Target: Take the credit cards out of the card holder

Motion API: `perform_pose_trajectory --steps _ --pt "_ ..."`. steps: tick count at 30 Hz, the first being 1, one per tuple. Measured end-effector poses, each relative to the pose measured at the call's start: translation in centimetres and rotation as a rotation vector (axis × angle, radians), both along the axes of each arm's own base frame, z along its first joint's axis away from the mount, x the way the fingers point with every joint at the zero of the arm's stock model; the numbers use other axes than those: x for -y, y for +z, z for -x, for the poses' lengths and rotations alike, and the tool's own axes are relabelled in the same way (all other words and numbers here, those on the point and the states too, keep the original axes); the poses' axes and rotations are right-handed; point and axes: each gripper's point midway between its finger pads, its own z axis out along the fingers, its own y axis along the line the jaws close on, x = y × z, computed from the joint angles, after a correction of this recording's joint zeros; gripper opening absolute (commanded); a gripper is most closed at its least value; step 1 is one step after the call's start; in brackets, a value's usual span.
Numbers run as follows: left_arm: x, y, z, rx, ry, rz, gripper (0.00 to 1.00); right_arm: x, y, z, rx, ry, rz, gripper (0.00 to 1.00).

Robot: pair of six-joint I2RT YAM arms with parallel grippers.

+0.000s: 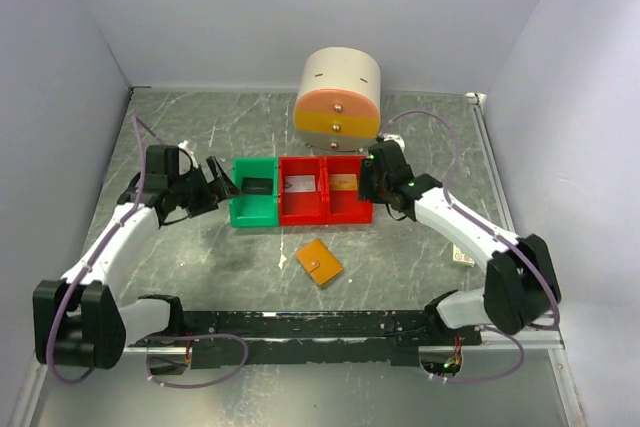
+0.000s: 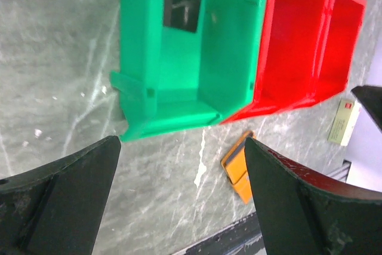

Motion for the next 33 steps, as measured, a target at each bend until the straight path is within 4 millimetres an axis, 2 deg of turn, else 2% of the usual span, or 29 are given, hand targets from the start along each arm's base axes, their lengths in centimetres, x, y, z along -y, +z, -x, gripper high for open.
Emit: perform_pose_trajectory --steps 3,6,7,10,13,21,27,33 --pt "1.3 -0.3 2.1 0.002 -0.032 0.026 0.97 -1.4 2.0 1.3 0.025 0.066 -0.101 0.51" --pt "3.1 -1.1 4.5 -0.023 -0.082 0.056 0.97 -3.2 2.7 4.2 0.035 0.136 -0.245 0.5" --pt "3.8 -1.4 5.3 -0.029 -0.099 0.066 0.97 -3.8 2.3 5.3 0.02 0.156 -0.278 0.49" --pt "5.6 -1.8 7.3 -0.048 -0.155 0.099 0.97 -5.9 -0.6 9.8 -0.087 0.217 -0.336 0.46" --pt "7.3 -1.8 8.6 -0.056 -0.219 0.115 0.97 -7.3 -3.1 13.4 -0.194 0.234 -0.353 0.45" --pt "11.5 -2.4 9.6 -0.07 -0.403 0.104 0.97 -8.5 -6.3 18.8 -0.333 0.081 -0.487 0.48" --pt "15.8 -3.5 9.9 -0.027 -0.577 0.053 0.97 -7.8 -7.8 20.1 -0.373 -0.037 -0.565 0.48" --pt "19.2 -5.3 9.3 0.0 -0.668 -0.056 0.97 -7.2 -7.9 19.7 -0.351 -0.11 -0.626 0.49"
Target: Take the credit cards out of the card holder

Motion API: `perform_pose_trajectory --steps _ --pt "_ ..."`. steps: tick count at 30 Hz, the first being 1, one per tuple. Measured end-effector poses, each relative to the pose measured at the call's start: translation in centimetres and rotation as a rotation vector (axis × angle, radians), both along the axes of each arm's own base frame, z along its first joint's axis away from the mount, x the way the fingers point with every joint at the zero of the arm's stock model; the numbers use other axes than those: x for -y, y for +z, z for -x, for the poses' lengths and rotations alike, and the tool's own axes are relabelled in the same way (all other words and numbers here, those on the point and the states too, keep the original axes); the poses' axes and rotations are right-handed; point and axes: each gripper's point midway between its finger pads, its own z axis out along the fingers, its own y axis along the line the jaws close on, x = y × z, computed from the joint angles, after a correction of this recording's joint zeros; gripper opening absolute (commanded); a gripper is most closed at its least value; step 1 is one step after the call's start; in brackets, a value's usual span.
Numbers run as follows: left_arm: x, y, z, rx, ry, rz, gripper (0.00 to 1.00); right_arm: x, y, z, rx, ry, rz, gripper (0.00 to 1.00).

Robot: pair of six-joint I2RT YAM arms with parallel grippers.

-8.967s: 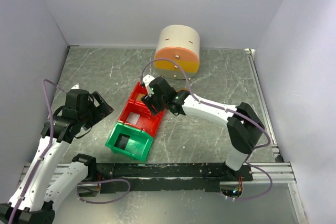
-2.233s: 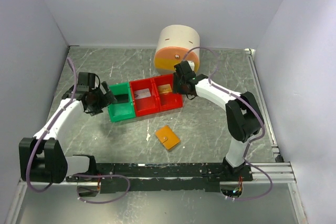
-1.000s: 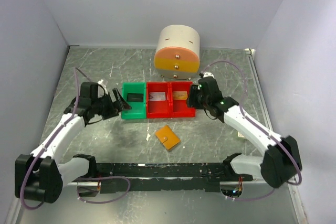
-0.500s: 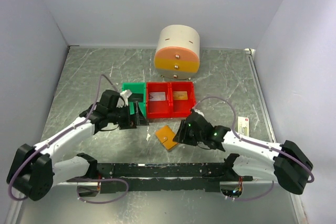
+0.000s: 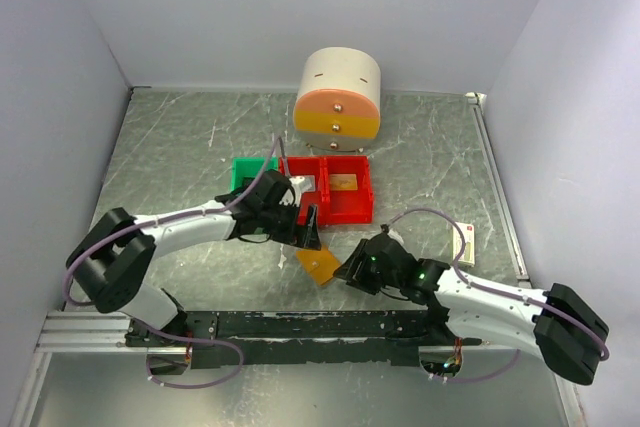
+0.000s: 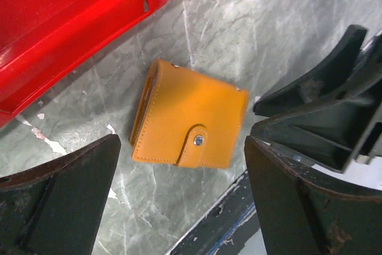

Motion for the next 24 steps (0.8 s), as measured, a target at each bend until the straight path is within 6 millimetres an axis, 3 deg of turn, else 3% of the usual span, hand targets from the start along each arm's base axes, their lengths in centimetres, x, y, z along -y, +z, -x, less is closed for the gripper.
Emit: perform_pose_trajectory --steps 5,7,13,15,18,24 --pt "0.2 -2.7 0.5 -0.014 -0.016 -0.074 0.99 -0.4 0.0 -0.8 -0.011 -0.022 -0.071 0.47" --pt "0.2 -3.6 0.6 -0.019 -0.02 -0.095 0.87 -0.5 0.0 -0.9 -0.017 -0.024 -0.092 0.47" --pt "2.0 -3.9 1.6 0.001 -0.072 -0.067 0.73 -0.3 0.0 -1.4 -0.016 -0.024 -0.122 0.44" --pt "2.5 -4.0 2.7 -0.002 -0.098 -0.065 0.67 0.1 -0.1 -2.0 -0.01 -0.034 -0.114 0.44" --pt "1.9 -4.3 4.0 -0.009 -0.095 -0.068 0.65 0.5 -0.3 -3.0 -0.002 -0.022 -0.096 0.42" --pt "0.7 -4.0 10.0 -0.066 -0.115 -0.005 0.66 -0.5 -0.1 -5.2 0.028 0.091 -0.029 0.43"
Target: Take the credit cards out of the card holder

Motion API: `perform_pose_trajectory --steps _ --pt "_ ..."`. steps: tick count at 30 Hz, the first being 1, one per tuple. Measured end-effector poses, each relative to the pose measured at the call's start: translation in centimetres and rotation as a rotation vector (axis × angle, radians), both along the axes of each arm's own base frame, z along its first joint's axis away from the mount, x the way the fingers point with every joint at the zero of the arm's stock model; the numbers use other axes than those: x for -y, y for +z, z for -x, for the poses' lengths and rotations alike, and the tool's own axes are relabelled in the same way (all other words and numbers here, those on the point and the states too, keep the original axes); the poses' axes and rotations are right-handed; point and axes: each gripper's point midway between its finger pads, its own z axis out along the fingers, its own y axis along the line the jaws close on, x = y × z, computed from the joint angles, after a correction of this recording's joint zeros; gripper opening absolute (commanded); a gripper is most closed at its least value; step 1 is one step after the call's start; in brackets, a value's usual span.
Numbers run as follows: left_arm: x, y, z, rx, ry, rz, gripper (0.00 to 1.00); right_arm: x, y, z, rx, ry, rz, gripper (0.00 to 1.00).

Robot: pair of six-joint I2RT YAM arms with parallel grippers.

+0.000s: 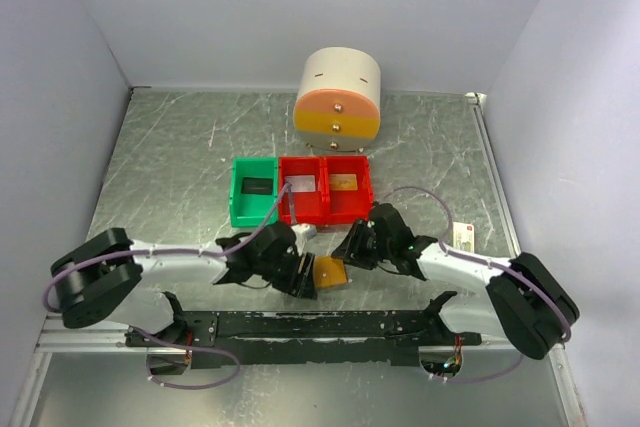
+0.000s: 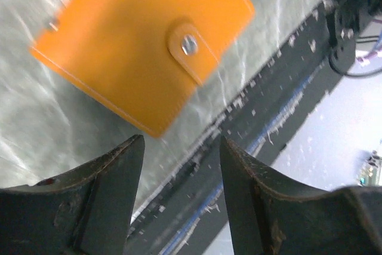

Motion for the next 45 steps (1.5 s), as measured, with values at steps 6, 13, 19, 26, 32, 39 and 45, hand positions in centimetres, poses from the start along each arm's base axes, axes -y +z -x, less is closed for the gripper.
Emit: perform_pose_trajectory --steps 6,13,19,26,32,39,45 --pt "-0.1 0.3 4.4 -0.061 0.014 0.072 0.73 -1.7 0.8 -0.6 0.055 0.193 0.035 0.45" --pt "-0.5 1.6 4.6 0.007 0.121 0.025 0.92 0.1 4.3 -3.6 0.164 0.148 0.196 0.51" --pt "-0.5 5.7 -1.8 0.151 0.233 0.025 0.94 2.5 5.0 -1.1 0.172 0.048 0.157 0.51" --pt "-0.9 4.5 -7.8 0.178 0.226 -0.041 0.9 3.3 0.1 5.0 0.024 0.036 -0.008 0.47" --pt "0.5 1.1 -6.7 0.092 0.084 -0.072 0.79 1.6 0.1 5.7 -0.03 0.052 -0.123 0.43" --pt "0.3 0.0 -4.4 0.019 0.054 0.003 0.76 0.1 -0.1 4.3 -0.07 0.012 -0.163 0.41" --pt "-1.9 0.1 -2.1 -0.019 0.082 0.037 0.74 -1.9 0.2 1.9 -0.069 0.072 -0.107 0.41"
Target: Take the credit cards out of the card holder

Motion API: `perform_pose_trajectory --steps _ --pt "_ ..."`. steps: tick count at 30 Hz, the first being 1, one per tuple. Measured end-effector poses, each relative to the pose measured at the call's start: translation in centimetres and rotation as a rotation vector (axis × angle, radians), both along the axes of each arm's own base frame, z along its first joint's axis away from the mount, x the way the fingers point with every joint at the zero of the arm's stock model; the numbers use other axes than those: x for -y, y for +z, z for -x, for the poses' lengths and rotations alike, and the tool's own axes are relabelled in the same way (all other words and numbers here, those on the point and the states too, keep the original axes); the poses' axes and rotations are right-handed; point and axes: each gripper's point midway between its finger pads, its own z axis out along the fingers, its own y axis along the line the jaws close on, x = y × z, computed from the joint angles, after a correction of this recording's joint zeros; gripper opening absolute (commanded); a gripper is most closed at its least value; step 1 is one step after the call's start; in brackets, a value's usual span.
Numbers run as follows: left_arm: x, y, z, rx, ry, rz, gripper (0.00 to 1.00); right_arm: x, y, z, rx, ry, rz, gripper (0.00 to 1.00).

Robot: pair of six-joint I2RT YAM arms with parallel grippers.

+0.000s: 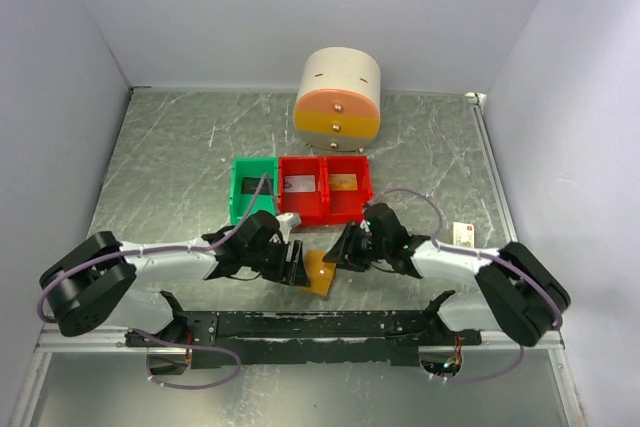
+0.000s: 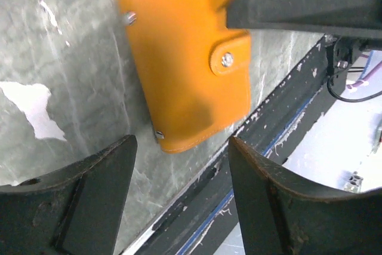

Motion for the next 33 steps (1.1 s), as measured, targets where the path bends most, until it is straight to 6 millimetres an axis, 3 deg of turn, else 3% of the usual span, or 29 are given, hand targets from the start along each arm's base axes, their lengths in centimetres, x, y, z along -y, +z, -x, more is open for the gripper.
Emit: perform_pose_trajectory --steps 6,13,17,22,25,33 --pt "0.0 0.2 2.5 -0.046 0.018 0.063 0.75 -2.0 1.3 -2.7 0.09 0.132 0.076 0.47" --pt "1.3 0.4 4.3 -0.048 0.061 0.068 0.75 0.7 2.4 -4.9 0.184 0.145 0.335 0.48" --pt "0.5 1.5 3.1 -0.017 0.19 0.062 0.75 1.2 3.6 -3.7 0.238 0.172 0.446 0.44" --pt "-1.8 2.8 1.3 0.033 0.353 0.042 0.88 -1.0 4.5 -1.0 0.289 0.238 0.535 0.38" --pt "-3.1 3.1 0.7 0.052 0.425 0.023 1.0 -1.8 4.0 -0.3 0.297 0.244 0.6 0.38" --pt "-6.3 2.7 0.1 0.054 0.551 -0.051 0.99 -3.9 2.1 0.9 0.308 0.284 0.748 0.36"
